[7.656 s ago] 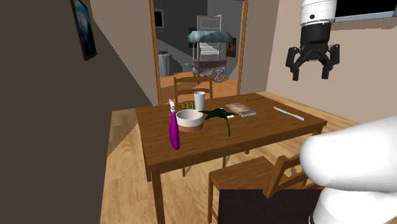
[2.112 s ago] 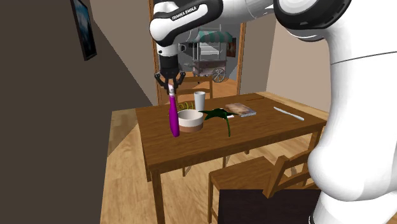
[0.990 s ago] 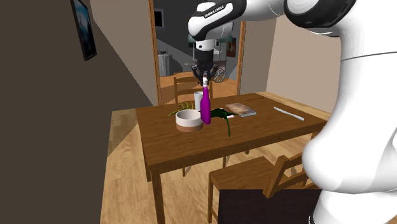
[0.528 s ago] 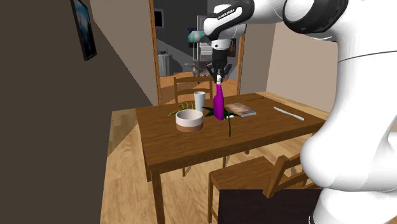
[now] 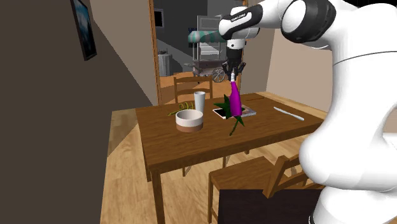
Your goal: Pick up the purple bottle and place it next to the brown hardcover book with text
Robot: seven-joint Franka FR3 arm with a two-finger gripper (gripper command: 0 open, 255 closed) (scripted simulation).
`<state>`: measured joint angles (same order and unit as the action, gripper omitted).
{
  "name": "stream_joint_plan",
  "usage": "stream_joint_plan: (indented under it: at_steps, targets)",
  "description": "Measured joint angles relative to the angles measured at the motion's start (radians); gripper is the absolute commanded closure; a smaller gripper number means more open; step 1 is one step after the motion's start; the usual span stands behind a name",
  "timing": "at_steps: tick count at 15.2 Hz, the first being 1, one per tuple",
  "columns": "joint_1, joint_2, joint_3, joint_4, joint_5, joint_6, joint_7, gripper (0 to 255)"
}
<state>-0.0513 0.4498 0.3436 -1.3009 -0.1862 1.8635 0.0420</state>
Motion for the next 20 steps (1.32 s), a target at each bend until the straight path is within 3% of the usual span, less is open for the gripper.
stream_joint_plan:
  at_steps: [5, 7, 9, 12, 20]
  targets:
    - [-0.043, 0.121, -0.029, 0.19, -0.005, -0.061, -0.101, 255]
    - [-0.047, 0.195, -0.04, 0.314, -0.012, -0.107, -0.137, 255]
    - [-0.035, 0.305, -0.055, 0.505, -0.023, -0.188, -0.174, 255]
    - [-0.051, 0.317, -0.057, 0.495, -0.022, -0.169, -0.188, 255]
    - [-0.083, 0.272, -0.054, 0.303, -0.019, -0.024, -0.178, 255]
